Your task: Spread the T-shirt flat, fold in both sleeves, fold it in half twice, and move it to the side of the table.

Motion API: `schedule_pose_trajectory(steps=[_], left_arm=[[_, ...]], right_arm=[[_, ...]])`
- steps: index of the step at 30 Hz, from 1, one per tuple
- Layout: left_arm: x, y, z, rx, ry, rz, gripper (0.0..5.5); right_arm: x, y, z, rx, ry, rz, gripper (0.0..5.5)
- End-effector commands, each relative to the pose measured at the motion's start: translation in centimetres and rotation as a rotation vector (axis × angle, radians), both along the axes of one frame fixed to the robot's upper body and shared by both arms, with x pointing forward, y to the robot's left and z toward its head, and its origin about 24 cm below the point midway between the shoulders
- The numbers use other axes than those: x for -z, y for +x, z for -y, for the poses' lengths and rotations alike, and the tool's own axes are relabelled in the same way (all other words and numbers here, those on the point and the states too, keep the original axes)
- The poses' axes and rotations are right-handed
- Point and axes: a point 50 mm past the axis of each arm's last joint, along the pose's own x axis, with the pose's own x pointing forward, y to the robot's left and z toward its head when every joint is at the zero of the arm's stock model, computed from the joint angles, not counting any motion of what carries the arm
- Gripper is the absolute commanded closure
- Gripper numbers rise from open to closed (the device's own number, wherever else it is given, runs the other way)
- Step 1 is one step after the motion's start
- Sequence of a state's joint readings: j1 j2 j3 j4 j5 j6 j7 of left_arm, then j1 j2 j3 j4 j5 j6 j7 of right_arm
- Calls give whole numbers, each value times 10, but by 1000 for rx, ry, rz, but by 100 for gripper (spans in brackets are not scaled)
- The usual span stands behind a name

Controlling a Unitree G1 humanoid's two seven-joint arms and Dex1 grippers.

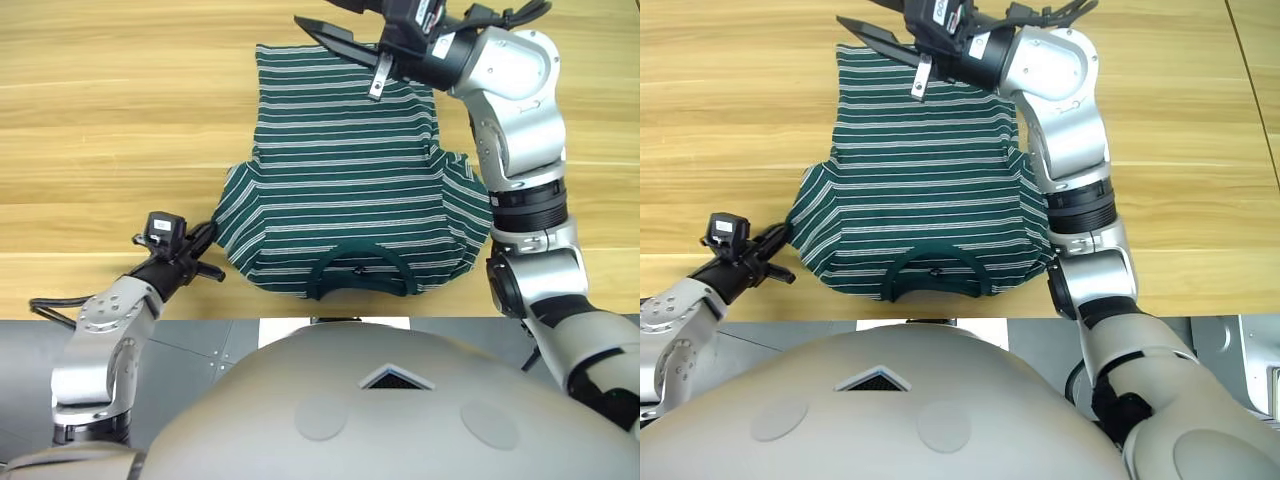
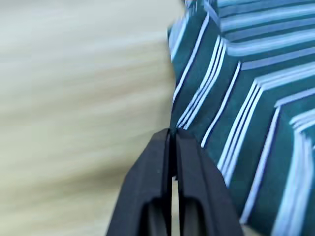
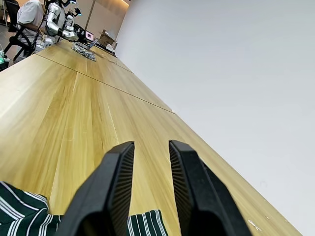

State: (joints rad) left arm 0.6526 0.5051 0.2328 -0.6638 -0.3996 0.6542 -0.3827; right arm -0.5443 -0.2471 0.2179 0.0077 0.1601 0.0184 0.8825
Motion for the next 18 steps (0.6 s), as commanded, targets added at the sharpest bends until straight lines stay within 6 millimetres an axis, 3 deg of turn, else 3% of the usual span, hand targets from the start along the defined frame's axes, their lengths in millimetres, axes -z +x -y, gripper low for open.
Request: schedule_pose_trajectory(steps=[1,5,10,13,18], left_arm=[[-9,6,-4,9,38,22,547],[-9,11,3,41,19,29,547],[-7,12,38,192,-48,-15,547],[-15,12,59,280,-88,-16,547],[-28,5,73,333,-96,-9,547]], right_arm=[[7,-2,9,0,-19,-29,416],[17,-9,15,-16,-53,-55,416],[28,-24,23,-50,-114,-69,416],[34,-30,27,-62,-145,-79,416],[43,-37,30,-82,-171,-107,416]])
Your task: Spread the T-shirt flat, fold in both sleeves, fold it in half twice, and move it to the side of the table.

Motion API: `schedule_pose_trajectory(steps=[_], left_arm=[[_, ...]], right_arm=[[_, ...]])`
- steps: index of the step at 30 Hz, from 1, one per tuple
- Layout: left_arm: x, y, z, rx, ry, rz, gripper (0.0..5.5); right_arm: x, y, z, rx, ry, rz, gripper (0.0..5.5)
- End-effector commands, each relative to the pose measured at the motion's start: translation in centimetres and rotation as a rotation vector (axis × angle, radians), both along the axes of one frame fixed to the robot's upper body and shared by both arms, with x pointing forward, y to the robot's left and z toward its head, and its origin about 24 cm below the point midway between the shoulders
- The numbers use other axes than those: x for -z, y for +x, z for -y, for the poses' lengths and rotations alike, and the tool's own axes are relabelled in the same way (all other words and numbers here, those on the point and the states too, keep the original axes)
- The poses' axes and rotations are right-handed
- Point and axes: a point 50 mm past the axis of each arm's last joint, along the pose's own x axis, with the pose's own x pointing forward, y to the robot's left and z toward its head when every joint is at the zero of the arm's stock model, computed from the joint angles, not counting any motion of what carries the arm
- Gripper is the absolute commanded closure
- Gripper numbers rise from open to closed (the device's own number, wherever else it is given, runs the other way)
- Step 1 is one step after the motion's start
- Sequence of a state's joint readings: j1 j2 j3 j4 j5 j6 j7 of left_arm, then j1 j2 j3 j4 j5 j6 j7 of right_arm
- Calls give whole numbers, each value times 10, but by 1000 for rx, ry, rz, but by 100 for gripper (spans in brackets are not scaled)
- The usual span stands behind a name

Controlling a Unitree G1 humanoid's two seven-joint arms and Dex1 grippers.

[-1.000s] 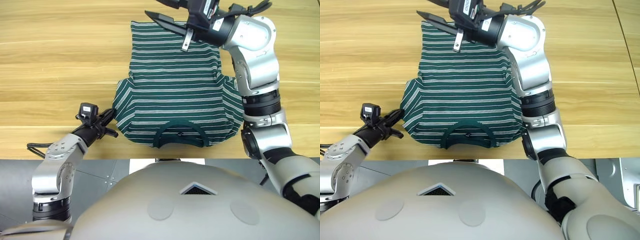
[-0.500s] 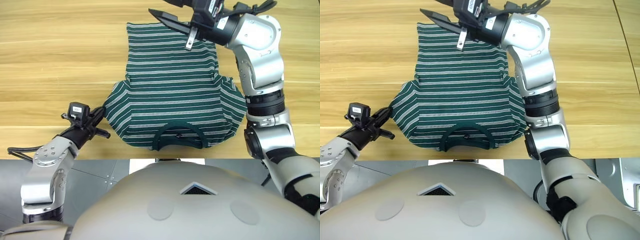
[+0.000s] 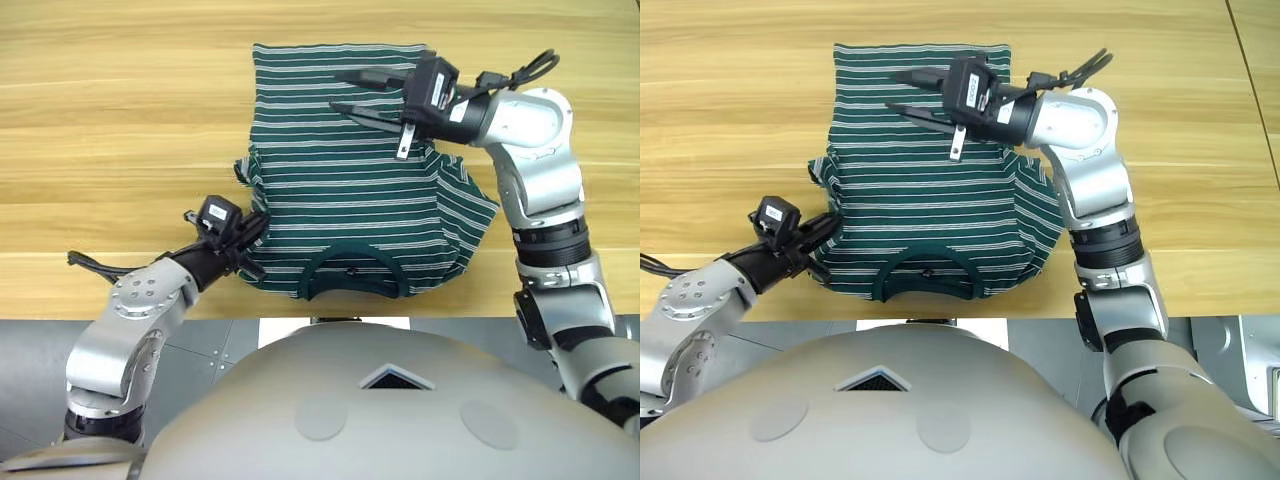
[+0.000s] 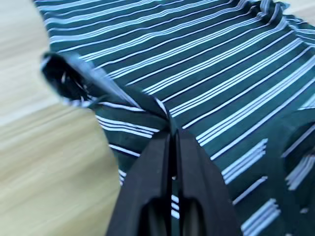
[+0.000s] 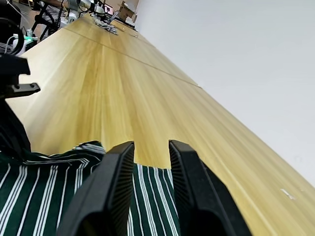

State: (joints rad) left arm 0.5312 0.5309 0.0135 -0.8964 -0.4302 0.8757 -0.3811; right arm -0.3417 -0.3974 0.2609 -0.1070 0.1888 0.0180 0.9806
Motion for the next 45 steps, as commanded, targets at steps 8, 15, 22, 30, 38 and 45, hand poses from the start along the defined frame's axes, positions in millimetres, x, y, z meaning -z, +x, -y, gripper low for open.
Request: schedule_pose_trajectory(steps=[8,15,22,30,38,45], left_arm=[[10,-8,10,95,74,-87,547],[22,-10,15,112,109,-92,518],[-4,-23,32,46,20,18,408],[-13,-39,48,-223,-42,217,320],[4,-48,86,-327,-139,339,317],[14,-51,90,-416,-191,325,317]], right_arm=[[12,-18,7,-22,-51,-27,416],[14,-32,14,-20,-91,-17,416],[37,-62,88,339,-180,-364,416],[80,-117,142,962,-93,-694,416],[88,-121,179,1198,-113,-618,318],[106,-133,169,1154,-138,-785,282]])
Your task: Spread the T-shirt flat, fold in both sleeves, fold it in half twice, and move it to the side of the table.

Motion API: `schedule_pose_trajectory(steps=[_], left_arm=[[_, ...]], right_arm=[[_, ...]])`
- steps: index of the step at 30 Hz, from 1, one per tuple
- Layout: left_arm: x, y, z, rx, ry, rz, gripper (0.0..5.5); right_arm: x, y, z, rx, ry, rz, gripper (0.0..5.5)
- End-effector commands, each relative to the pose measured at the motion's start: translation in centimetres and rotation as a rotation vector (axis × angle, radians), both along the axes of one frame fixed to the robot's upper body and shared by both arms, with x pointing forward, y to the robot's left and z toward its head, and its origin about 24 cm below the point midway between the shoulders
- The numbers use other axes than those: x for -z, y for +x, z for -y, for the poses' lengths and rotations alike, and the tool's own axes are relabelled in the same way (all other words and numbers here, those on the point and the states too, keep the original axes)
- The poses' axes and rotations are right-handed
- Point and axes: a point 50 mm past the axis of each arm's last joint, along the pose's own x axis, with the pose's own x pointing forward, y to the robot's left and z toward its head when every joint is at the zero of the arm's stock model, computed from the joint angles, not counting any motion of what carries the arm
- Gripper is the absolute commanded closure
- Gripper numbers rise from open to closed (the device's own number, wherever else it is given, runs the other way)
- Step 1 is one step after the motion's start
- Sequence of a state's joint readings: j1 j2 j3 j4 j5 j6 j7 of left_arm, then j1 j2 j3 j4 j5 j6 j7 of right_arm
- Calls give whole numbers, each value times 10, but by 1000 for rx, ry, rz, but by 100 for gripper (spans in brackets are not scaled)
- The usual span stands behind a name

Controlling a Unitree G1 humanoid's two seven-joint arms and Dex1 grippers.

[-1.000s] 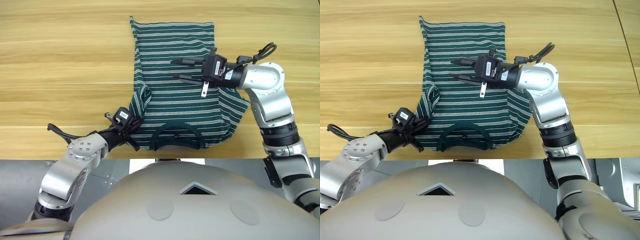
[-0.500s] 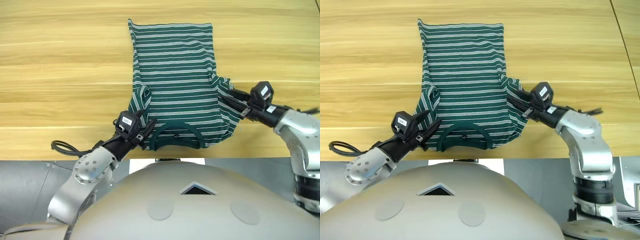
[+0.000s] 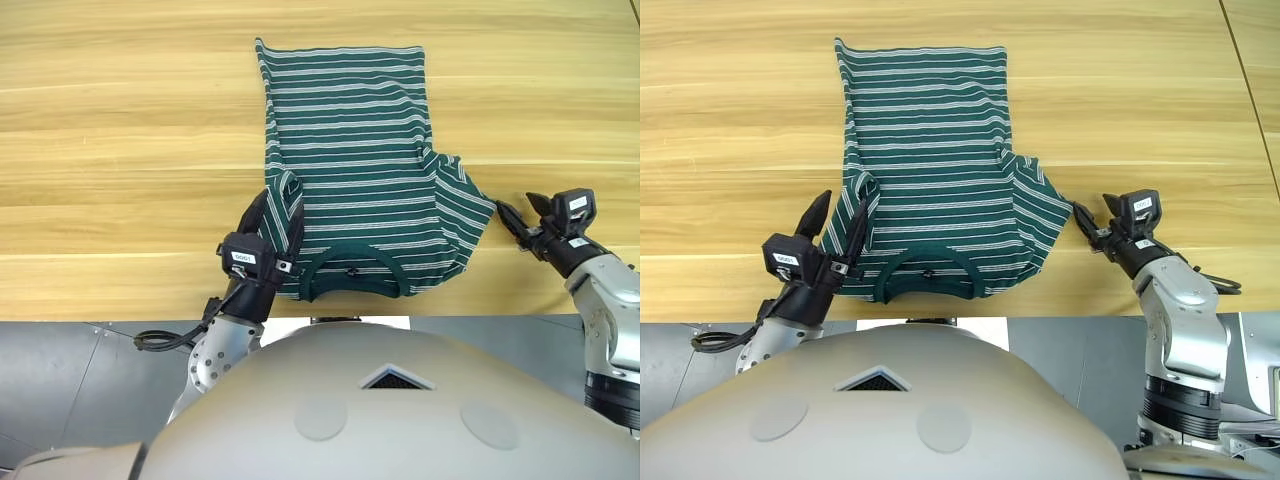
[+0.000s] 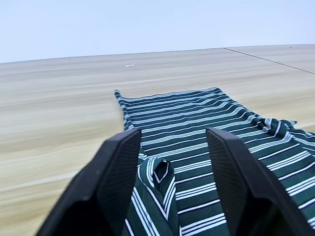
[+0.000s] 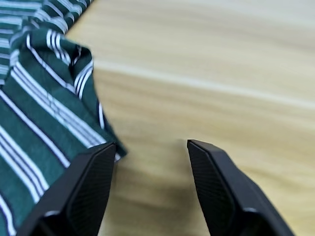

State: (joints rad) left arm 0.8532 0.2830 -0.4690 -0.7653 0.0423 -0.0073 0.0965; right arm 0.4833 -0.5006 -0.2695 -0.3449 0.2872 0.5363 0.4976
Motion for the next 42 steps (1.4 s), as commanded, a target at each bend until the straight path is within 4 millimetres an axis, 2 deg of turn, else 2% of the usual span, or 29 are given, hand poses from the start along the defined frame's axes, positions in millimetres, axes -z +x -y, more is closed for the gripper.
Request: schedule_pose_trajectory(steps=[1,6,12,15,17,20,24,29,33,42], left_arm=[[16,-15,30,7,-130,-129,317],[17,-15,29,6,-125,-124,317],[20,-18,20,-13,-101,-141,317],[21,-19,21,-18,-105,-148,317],[22,-19,22,-19,-110,-153,317],[23,-20,22,-23,-114,-157,317],[24,-21,23,-27,-120,-158,317],[24,-24,24,-44,-125,-162,317],[26,-26,29,-53,-133,-163,317],[26,-27,30,-59,-136,-167,317]], right_arm=[[8,-8,-5,-12,47,-80,282],[10,-10,-7,-11,80,-104,282],[4,-13,-23,-18,216,-176,282],[-7,-2,-18,-19,134,-86,282],[-21,10,-14,-22,49,46,282],[-36,15,-19,-65,-4,172,282],[-30,7,-30,-107,80,111,282],[-33,2,-29,-113,180,4,282],[-34,3,-18,-102,103,-37,282],[-17,-6,-16,-137,44,-117,282]])
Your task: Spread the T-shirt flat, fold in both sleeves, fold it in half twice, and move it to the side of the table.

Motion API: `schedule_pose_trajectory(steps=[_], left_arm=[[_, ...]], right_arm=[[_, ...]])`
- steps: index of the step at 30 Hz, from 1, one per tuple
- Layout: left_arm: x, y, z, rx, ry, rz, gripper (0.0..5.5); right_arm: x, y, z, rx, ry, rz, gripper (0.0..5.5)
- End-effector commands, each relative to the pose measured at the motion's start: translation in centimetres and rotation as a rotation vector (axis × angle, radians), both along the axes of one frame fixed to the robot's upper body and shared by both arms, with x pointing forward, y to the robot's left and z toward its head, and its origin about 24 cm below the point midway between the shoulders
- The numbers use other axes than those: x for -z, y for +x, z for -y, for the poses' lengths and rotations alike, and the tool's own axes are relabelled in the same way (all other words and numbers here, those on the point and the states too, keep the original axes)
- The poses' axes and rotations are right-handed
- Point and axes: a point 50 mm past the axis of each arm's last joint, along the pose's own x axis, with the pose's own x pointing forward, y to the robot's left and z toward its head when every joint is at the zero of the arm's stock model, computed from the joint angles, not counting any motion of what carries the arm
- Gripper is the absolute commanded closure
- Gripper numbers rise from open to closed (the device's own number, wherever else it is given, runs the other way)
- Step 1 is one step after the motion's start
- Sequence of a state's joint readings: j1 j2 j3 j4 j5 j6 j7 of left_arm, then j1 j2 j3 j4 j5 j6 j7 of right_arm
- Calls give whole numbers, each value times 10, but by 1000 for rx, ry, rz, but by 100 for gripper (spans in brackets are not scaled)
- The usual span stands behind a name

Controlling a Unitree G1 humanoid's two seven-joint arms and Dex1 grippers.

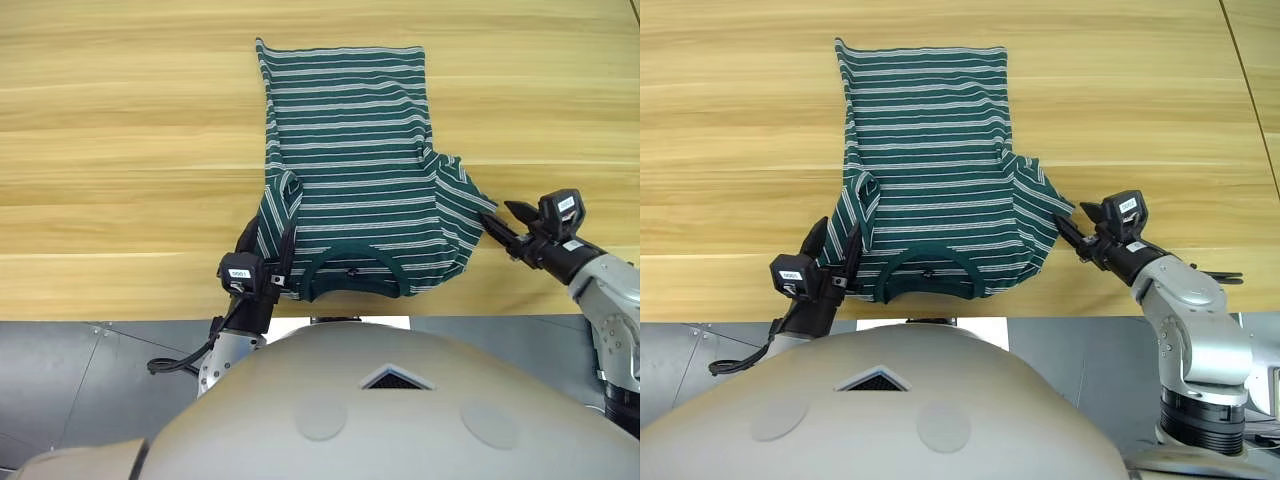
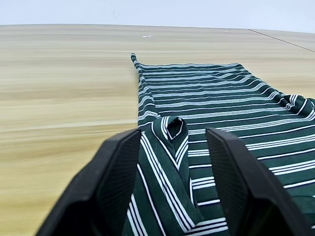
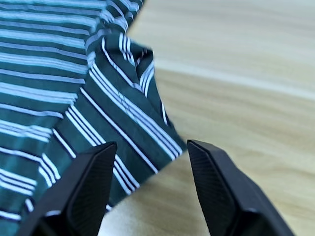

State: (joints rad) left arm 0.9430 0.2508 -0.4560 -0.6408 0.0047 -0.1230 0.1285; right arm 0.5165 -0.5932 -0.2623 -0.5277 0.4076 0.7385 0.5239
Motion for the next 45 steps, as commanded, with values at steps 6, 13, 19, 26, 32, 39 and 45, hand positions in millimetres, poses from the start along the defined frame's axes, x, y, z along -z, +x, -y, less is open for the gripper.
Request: schedule_pose_trajectory(steps=[6,13,19,26,32,39,45], left_arm=[[3,-10,33,38,-101,-67,317],[3,-11,31,36,-98,-71,317],[2,-12,31,32,-94,-73,317],[2,-11,30,32,-92,-74,317],[3,-11,31,36,-91,-77,317],[5,-11,31,56,-86,-86,317],[5,-12,32,76,-82,-93,317]], right_arm=[[22,-6,1,-9,-26,-82,282],[25,-3,-4,-1,4,-72,312],[19,0,-10,-25,29,-52,448],[6,13,-14,-75,-26,124,546],[-11,10,-34,-282,-67,284,546],[-25,-6,-61,-557,-97,418,546],[-5,-17,-69,-770,-179,350,546]])
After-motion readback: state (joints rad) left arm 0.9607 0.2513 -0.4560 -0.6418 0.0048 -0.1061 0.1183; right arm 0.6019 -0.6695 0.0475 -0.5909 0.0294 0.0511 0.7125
